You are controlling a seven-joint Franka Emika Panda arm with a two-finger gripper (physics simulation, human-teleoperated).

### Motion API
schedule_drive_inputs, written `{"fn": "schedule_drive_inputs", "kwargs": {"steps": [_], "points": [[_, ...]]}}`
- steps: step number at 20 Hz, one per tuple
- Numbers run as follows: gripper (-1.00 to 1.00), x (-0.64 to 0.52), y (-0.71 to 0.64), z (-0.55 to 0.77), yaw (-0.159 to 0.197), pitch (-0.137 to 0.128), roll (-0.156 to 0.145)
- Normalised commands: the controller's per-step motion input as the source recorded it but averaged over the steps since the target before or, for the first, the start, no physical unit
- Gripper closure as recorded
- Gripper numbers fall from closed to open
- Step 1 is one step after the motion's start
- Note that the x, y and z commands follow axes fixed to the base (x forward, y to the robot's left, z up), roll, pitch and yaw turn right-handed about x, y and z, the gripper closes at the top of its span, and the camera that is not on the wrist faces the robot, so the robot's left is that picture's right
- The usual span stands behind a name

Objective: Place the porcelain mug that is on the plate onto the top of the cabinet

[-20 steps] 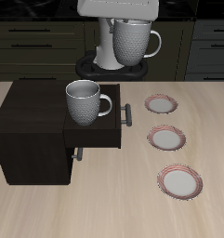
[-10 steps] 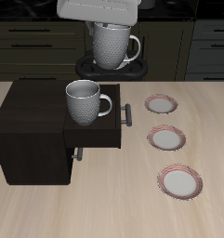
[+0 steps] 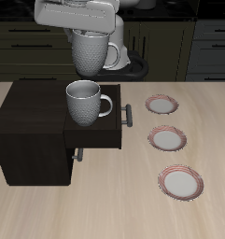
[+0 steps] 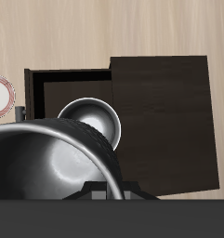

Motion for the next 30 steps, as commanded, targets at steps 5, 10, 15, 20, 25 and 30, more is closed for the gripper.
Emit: {"fn": "schedule_drive_inputs", "kwargs": {"steps": [5, 10, 15, 20, 25, 30], "points": [[1.00, -0.02, -0.52, -0.09, -0.042, 0.008, -0.070], [1.00, -0.07, -0.27, -0.09, 0.002, 0.005, -0.020], [1.00, -0.07, -0.50, -0.02, -0.019, -0.004, -0.063], [1.00, -0.04, -0.28, -0.01, -0.014, 0.001, -0.041], [1.00, 0.06, -0.12, -0.06, -0.005, 0.004, -0.033], [1.00, 0.13, 0.07, -0.15, 0.014, 0.005, -0.040]]}}
